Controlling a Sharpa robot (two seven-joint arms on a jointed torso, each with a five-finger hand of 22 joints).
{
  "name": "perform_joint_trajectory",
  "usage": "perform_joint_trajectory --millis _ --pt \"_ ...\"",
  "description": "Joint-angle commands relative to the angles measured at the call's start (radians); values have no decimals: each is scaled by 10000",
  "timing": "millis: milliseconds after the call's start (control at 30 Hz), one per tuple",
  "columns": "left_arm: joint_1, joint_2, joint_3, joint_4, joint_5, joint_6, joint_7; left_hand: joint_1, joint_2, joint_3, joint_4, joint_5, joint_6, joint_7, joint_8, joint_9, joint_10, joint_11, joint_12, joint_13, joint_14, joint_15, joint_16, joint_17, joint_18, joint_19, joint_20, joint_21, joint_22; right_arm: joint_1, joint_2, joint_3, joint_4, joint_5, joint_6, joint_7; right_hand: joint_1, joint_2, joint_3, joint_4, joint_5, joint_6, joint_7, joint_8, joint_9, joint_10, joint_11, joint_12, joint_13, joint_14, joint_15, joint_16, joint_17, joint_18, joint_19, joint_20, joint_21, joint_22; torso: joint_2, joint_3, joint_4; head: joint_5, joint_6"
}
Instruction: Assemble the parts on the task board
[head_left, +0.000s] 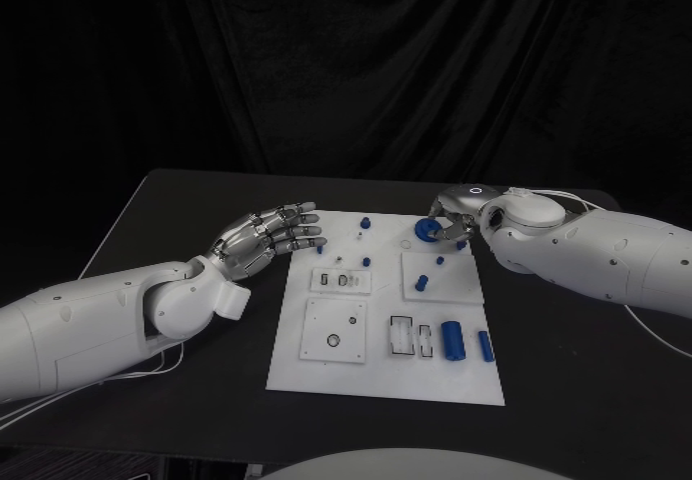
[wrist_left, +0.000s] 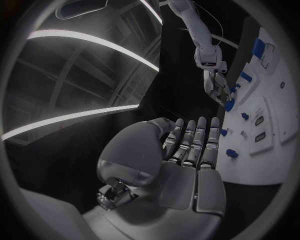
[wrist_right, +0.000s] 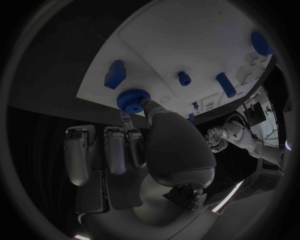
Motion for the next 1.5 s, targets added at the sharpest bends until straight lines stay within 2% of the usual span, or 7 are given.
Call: perform_joint_trajectory --millis 33,167,600,967,1133,1333,1500 --pt "-44 21 9 3 4 169 78 -100 -24 45 -3 -55 12 70 53 15 8 62 60 14 -88 -1 -24 -9 -54 -59 26 -17 1 -139 -13 -70 -42 -92 465 113 340 15 145 -318 497 531 -51 365 333 1055 132 27 2635 1051 102 25 2633 -135 985 129 -38 2598 0 -1 1 13 -10" --pt "-85 7 9 2 4 167 79 -100 -24 45 -3 -55 12 70 53 15 8 62 60 14 -88 -1 -24 -9 -54 -59 26 -17 1 -151 -21 -70 -32 -92 314 215 661 48 306 -755 1096 1024 -147 900 792 1055 83 27 2635 1051 75 25 2633 -146 1016 132 -6 2617 3 1 -2 23 -1" --pt "-132 -152 10 81 4 25 149 -117 -41 67 -22 -63 45 78 69 20 5 69 63 15 -93 5 -23 -10 -58 -64 28 -14 3 -3 -330 17 729 -92 -660 300 439 177 154 -884 807 859 -286 1739 1689 1055 -32 27 2635 1051 -25 25 2633 -158 1046 51 24 2635 -2 -1 -22 162 2" --pt "-135 -194 10 89 4 -82 204 -134 -64 93 -49 -66 78 90 87 26 16 86 73 18 -81 23 -9 -7 -66 -58 36 -4 8 559 -399 52 1838 30 -757 377 339 224 132 -824 753 723 -319 1872 1871 1055 -65 27 2635 1051 -58 25 2633 -158 1046 18 24 2635 3 -5 -1 148 -26" --pt "-135 -213 10 158 4 -131 264 -157 -99 133 -94 -59 138 102 119 36 39 110 91 24 -60 46 13 -1 -80 -48 46 13 17 602 49 54 1735 127 -517 491 359 243 169 -841 854 577 -297 1874 1928 1055 -56 27 2635 1051 -59 25 2633 -158 1046 9 24 2635 12 -6 15 136 76" --pt "-134 -248 10 220 5 -196 309 -172 -126 166 -132 -44 180 107 142 43 59 132 105 28 -39 67 33 4 -93 -39 52 27 24 546 746 56 1298 164 -337 615 362 245 173 -843 854 566 -295 1873 1932 1055 -55 27 2635 1051 -58 25 2633 -158 1046 8 24 2635 4 -16 -18 150 61" --pt "-134 -261 10 238 5 -219 297 -176 -132 170 -138 -44 185 108 145 43 62 134 107 29 -35 70 37 5 -96 -37 52 30 25 431 1230 61 830 173 -184 689 371 245 179 -850 839 539 -292 1869 1939 1055 -52 27 2635 1051 -56 25 2633 -158 1046 9 24 2635 12 8 8 133 64"
